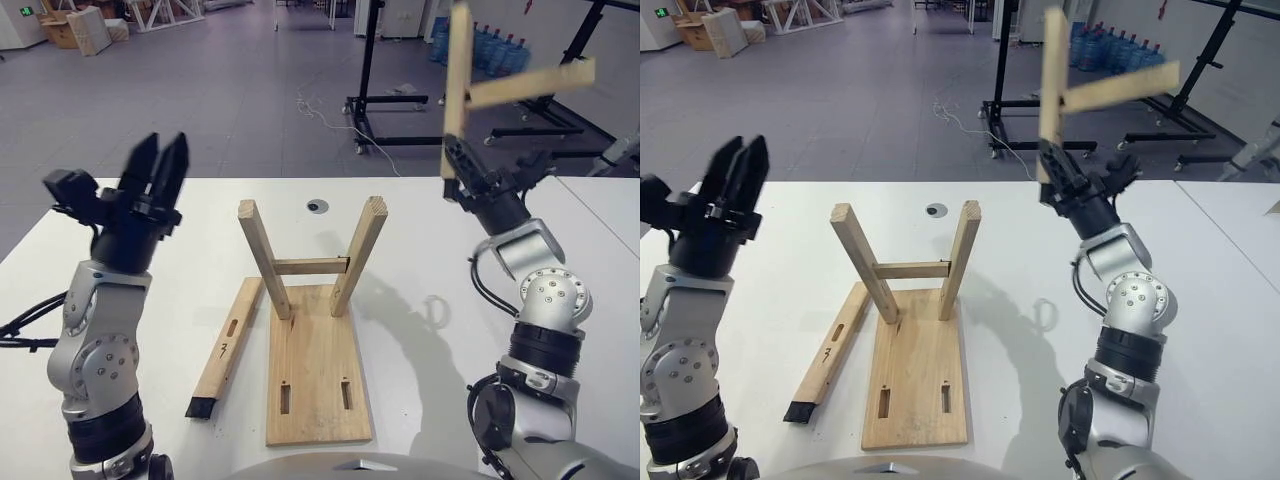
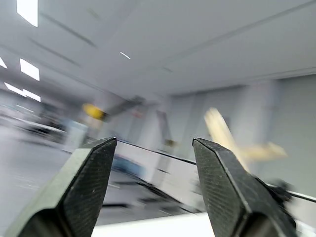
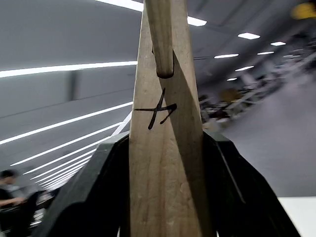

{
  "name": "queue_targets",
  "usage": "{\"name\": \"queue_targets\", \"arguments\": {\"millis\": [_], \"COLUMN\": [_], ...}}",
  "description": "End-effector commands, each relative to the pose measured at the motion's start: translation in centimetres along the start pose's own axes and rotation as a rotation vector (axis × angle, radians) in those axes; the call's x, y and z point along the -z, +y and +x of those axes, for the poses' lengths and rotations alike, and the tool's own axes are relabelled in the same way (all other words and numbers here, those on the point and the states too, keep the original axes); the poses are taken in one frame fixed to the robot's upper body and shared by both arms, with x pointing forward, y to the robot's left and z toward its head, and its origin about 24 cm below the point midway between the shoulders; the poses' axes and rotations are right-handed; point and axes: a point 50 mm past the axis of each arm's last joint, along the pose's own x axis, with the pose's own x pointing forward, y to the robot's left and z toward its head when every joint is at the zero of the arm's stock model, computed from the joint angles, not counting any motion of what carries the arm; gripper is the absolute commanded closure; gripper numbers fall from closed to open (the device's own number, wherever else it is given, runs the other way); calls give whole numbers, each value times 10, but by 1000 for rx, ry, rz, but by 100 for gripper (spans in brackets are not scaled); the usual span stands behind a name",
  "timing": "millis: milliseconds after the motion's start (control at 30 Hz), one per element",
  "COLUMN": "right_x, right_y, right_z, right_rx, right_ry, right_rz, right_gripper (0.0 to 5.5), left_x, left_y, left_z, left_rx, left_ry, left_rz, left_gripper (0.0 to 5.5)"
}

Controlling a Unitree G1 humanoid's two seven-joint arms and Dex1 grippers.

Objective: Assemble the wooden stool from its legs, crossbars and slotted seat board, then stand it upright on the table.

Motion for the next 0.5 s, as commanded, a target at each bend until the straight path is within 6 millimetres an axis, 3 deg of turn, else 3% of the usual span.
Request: {"name": "queue_targets", "arguments": {"millis": [33, 233, 333, 500], "right_x": [36, 57, 74, 90], "right_y": [45, 51, 53, 47], "right_z": [-26, -31, -36, -41], "right_rx": [-293, -341, -391, -433], "right_ry": [262, 345, 470, 600], "right_rz": [157, 203, 240, 247], "right_gripper": [345, 345, 345, 345], "left_x": [22, 35, 34, 35], "left_y": [-33, -47, -48, -45], "left_z": [-28, -39, -35, -26], "left_rx": [310, 375, 366, 338], "left_ry": [276, 447, 426, 389], "left_rz": [-230, -362, -396, -435], "left_gripper": [248, 177, 138, 134]}}
